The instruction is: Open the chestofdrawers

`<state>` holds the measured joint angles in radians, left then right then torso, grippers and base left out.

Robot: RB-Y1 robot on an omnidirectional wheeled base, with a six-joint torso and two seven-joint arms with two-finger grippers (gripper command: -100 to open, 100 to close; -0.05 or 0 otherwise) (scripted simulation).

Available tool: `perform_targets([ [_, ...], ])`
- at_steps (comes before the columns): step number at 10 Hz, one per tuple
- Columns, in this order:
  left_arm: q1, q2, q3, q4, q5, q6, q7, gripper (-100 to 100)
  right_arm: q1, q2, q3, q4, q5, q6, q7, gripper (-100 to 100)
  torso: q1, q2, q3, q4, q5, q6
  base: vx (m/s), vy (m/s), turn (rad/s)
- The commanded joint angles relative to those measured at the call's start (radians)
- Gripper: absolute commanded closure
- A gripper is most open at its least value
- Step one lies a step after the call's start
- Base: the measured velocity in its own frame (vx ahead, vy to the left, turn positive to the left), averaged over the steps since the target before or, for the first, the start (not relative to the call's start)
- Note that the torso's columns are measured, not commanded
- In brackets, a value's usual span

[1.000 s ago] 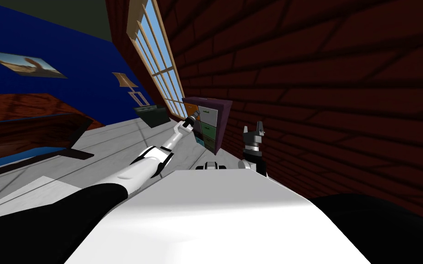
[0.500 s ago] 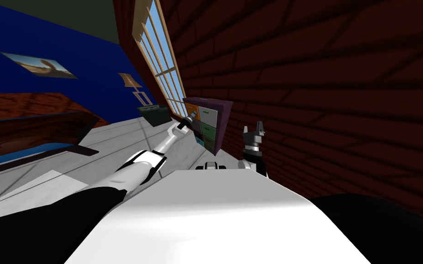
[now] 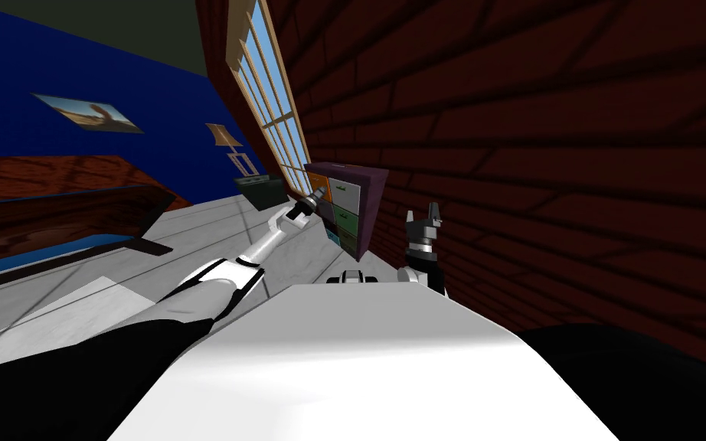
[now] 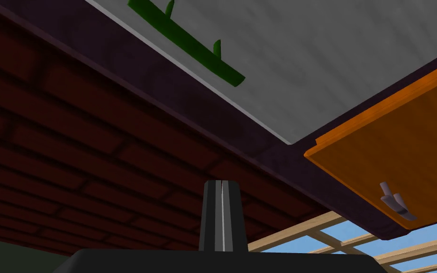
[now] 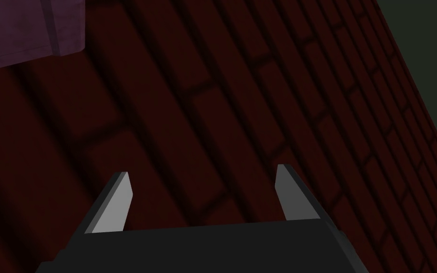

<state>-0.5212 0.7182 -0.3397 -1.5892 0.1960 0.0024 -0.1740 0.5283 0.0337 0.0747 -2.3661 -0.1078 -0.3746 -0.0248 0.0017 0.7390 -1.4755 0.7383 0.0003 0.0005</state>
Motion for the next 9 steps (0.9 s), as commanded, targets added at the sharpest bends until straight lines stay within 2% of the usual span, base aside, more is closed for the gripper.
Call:
perform_targets([
  [1,0.063,0.084,-0.016,-0.088,0.068,-0.008,-0.001,100,0.0,0.0,0.0,0.0,0.0,0.0,0.0,0,-0.002,-0.001,0.0,0.0,0.0,-0.001,0.041,-0.09,0.096],
  [2,0.063,0.094,-0.016,-0.116,0.068,-0.008,-0.001,100,0.0,0.0,0.0,0.0,0.0,0.0,0.0,0,-0.003,-0.001,-0.001,0.0,-0.001,0.0,0.02,-0.04,-0.006],
  [3,0.112,0.135,-0.027,-0.147,0.114,-0.008,-0.005,100,0.0,0.0,0.0,0.0,0.0,0.0,0.0,0,0.0,0.0,0.0,0.0,0.0,0.0,0.047,-0.07,0.131],
  [4,0.129,0.155,-0.027,-0.186,0.129,-0.008,-0.005,100,0.0,0.0,0.0,0.0,0.0,0.0,0.0,0,-0.002,-0.002,-0.001,-0.001,0.0,-0.001,0.04,-0.088,0.077],
  [5,0.129,0.174,-0.027,-0.222,0.129,-0.008,-0.005,100,0.0,0.0,0.0,0.0,0.0,0.0,0.0,0,-0.003,-0.001,-0.001,0.0,-0.001,0.0,0.017,-0.05,-0.016],
  [6,0.179,0.206,-0.038,-0.253,0.172,-0.007,-0.008,100,0.0,0.0,0.0,0.0,0.0,0.0,0.0,0,-0.001,0.0,0.0,0.0,0.0,0.0,0.021,-0.082,0.139],
  [7,0.194,0.237,-0.038,-0.277,0.191,-0.007,-0.008,100,0.0,0.0,0.0,0.0,0.0,0.0,0.0,0,-0.002,0.0,0.0,0.0,0.0,-0.001,0.037,-0.09,0.081],
  [8,0.194,0.255,-0.038,-0.306,0.191,-0.007,-0.008,100,0.0,0.0,0.0,0.0,0.0,0.0,0.0,0,-0.002,-0.001,-0.001,0.0,-0.001,0.0,0.031,-0.047,-0.014],
  [9,0.194,0.255,-0.038,-0.328,0.191,-0.007,-0.008,100,0.0,0.0,0.0,0.0,0.0,0.0,0.0,0,0.0,-0.001,-0.001,0.0,0.0,0.0,0.014,-0.012,-0.017],
])
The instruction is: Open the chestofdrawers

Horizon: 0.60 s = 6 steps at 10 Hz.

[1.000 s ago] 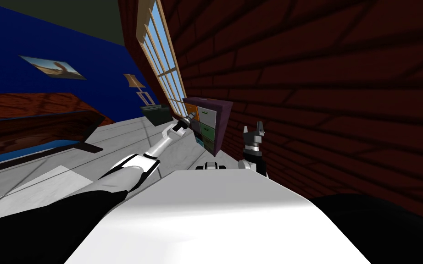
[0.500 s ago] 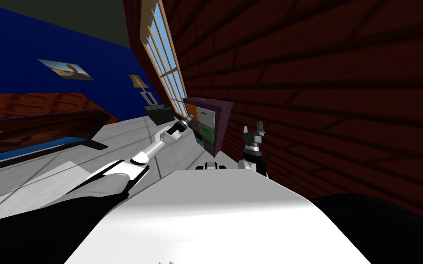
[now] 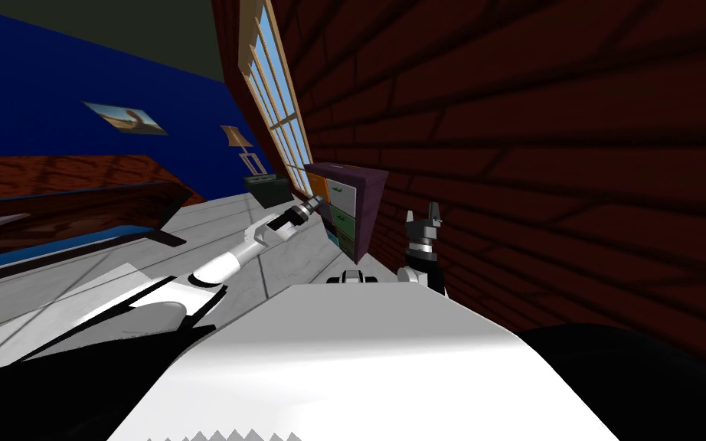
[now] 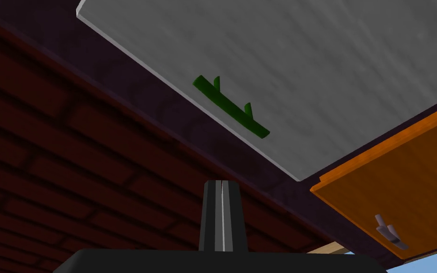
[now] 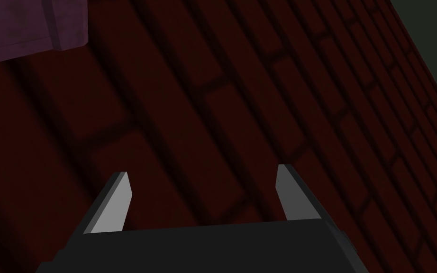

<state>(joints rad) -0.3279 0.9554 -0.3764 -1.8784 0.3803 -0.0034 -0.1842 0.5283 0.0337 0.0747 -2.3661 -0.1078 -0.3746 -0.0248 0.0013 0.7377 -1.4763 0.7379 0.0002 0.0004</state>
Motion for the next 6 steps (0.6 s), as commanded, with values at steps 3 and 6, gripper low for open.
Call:
perform_targets([
  [3,0.0,0.016,0.003,-0.028,-0.002,0.011,-0.004,-100,0.0,0.0,0.0,0.0,0.0,0.0,0.0,0,-0.004,-0.002,-0.001,-0.001,-0.001,0.0,0.062,-0.062,-0.046],
  [6,-0.002,0.017,0.003,-0.023,-0.007,0.014,-0.007,-100,0.0,0.0,0.0,0.0,0.0,0.0,0.0,0,-0.002,-0.001,-0.001,-0.001,0.0,0.0,0.111,-0.091,-0.039],
])
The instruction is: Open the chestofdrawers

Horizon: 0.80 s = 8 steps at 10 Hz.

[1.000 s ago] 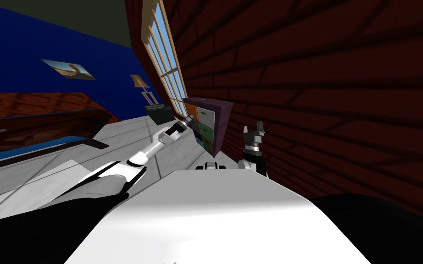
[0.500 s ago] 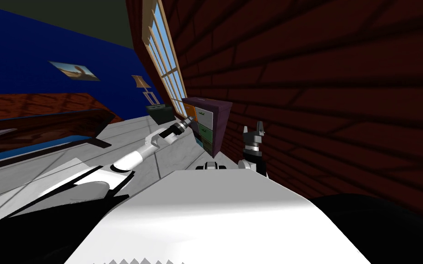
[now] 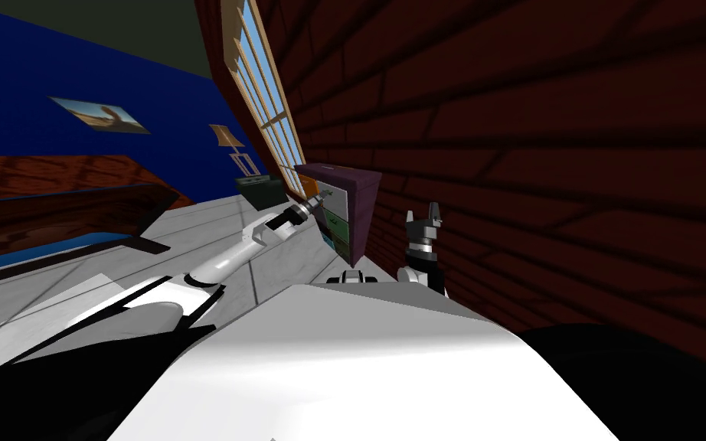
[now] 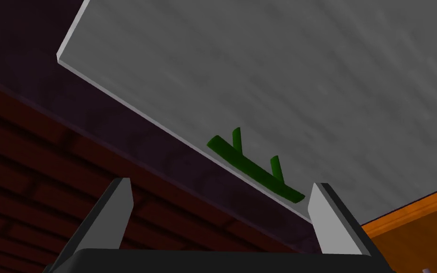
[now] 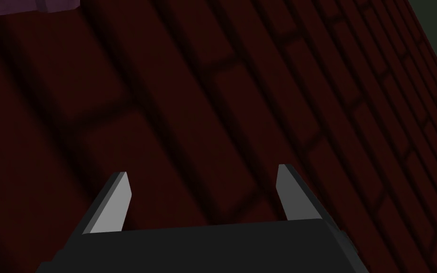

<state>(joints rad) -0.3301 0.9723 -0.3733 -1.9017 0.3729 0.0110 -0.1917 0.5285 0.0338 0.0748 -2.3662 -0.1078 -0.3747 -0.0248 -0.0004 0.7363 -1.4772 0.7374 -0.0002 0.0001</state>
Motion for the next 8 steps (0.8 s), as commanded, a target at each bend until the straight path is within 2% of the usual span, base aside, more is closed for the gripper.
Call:
perform_targets([
  [1,-0.015,0.018,0.005,-0.014,0.013,0.022,0.007,-100,0.0,0.0,0.0,0.0,0.0,0.0,0.0,0,0.004,0.005,0.003,0.002,0.001,-0.001,0.065,-0.084,-0.013],
  [2,-0.011,0.008,0.0,-0.002,0.006,0.008,0.002,-100,0.0,0.0,0.0,0.0,0.0,0.0,0.0,0,0.001,0.005,0.004,0.002,0.001,0.0,0.041,-0.052,0.0],
  [3,-0.013,0.009,0.0,-0.003,0.007,0.011,0.003,100,0.0,0.0,0.0,0.0,0.0,0.0,0.0,0,0.002,0.005,0.003,0.002,0.001,0.0,0.008,-0.009,0.0],
  [7,-0.007,0.035,-0.006,-0.041,0.024,0.009,0.008,100,-0.001,0.0,0.0,0.0,0.0,0.0,0.0,0,0.004,0.01,0.006,0.006,0.001,-0.002,-0.111,0.112,0.071],
  [8,-0.007,0.032,-0.013,-0.032,0.023,0.013,0.009,100,-0.001,0.0,0.0,0.0,0.0,0.0,0.0,0,0.002,0.008,0.005,0.006,0.0,-0.002,-0.067,0.054,0.017],
])
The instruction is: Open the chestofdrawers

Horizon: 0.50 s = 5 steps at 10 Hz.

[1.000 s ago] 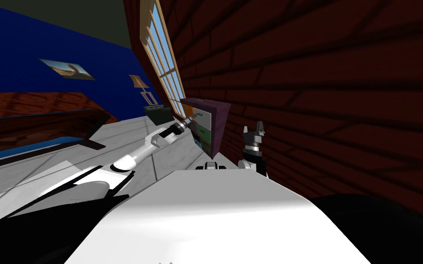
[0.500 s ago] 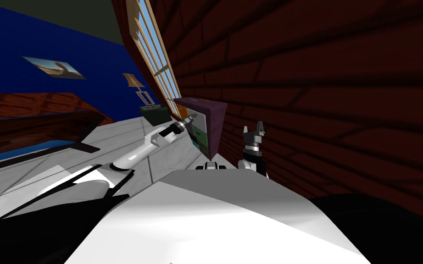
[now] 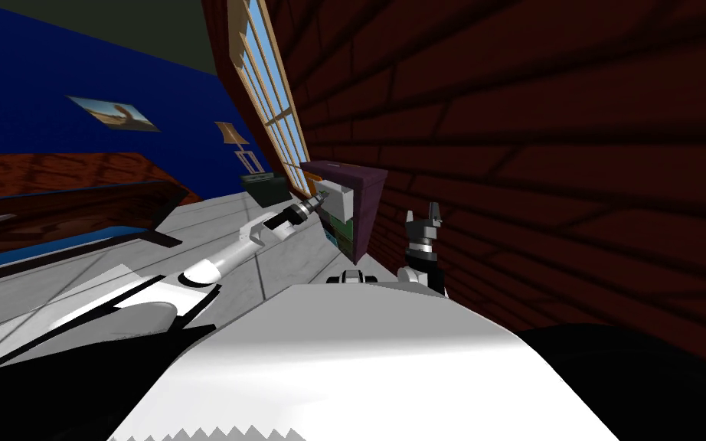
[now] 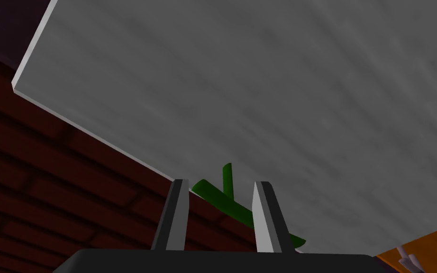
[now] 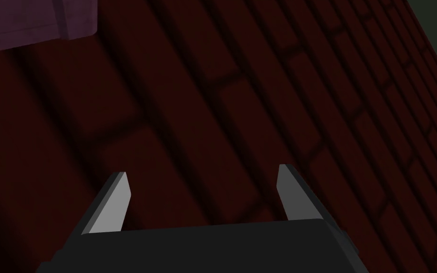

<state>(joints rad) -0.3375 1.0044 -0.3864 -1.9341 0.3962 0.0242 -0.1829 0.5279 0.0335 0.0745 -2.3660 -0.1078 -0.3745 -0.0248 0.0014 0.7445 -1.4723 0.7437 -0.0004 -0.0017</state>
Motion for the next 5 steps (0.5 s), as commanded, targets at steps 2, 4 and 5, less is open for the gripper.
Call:
perform_targets([
  [2,0.005,0.012,-0.005,-0.02,0.007,-0.008,0.001,100,0.0,0.0,0.0,0.0,0.0,0.0,0.0,0,-0.005,-0.006,-0.004,-0.003,-0.002,0.002,-0.086,0.107,0.08],
  [4,0.007,0.018,-0.005,-0.033,0.01,-0.014,0.001,100,0.0,0.0,0.0,0.0,0.0,0.0,0.0,0,0.001,-0.002,-0.001,-0.002,0.001,0.001,-0.125,0.131,0.061],
  [5,0.027,0.002,0.025,-0.055,-0.022,0.041,0.019,-100,0.0,0.0,0.0,0.0,0.0,0.0,0.0,0,0.0,-0.001,-0.001,-0.001,0.0,0.001,-0.074,0.11,-0.291],
])
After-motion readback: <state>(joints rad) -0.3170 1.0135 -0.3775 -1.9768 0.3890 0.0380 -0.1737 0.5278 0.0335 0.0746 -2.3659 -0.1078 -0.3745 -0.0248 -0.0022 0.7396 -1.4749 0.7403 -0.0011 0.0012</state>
